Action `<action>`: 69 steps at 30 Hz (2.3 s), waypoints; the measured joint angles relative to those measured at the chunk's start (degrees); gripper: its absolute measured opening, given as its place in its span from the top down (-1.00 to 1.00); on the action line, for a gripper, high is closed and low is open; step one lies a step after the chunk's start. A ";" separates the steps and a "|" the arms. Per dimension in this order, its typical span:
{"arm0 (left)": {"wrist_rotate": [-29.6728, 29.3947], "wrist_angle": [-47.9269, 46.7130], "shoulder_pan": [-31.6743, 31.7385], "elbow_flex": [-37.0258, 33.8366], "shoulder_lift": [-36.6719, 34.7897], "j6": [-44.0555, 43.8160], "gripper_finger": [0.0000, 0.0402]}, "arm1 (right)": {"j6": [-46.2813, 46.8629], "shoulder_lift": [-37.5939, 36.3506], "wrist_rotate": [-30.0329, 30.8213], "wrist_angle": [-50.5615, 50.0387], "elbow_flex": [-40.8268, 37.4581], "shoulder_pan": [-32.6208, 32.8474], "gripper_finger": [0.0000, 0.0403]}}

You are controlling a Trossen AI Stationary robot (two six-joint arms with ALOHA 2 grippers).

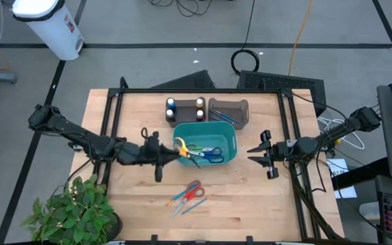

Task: Pick & Place Paint Supplies
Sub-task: Put the yellow scissors into the green bin

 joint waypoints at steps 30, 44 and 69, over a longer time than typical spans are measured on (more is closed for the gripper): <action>0.60 2.31 8.83 4.79 0.99 -4.60 0.94 | -0.20 -0.01 0.17 0.06 -0.02 -0.02 0.54; -7.02 -30.02 10.25 22.62 16.02 -15.01 0.92 | -0.20 -0.01 0.17 0.28 -0.02 -0.02 0.54; -1.28 -29.68 12.86 22.64 34.21 -22.42 0.90 | -0.20 0.00 0.15 0.02 -0.02 -0.02 0.54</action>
